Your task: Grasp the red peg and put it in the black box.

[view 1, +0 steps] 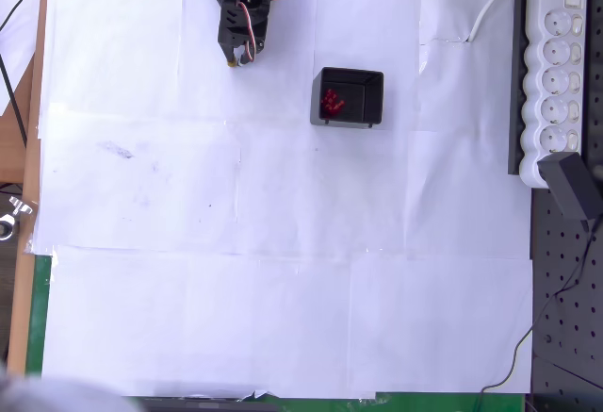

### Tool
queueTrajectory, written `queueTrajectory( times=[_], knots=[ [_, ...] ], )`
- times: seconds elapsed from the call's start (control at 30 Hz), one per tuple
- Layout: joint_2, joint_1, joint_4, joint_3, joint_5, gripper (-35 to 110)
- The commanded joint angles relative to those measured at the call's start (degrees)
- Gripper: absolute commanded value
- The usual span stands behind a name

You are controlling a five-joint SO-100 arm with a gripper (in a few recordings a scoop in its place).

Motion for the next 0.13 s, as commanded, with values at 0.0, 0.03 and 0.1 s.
queueTrajectory(
  times=[0.0,0.03,0.1],
  knots=[
    [-4.8,1.0,5.3,-4.7,0.2,0],
    [-4.8,1.0,5.3,-4.7,0.2,0],
    [-4.8,1.0,5.3,-4.7,0.2,0]
  ],
)
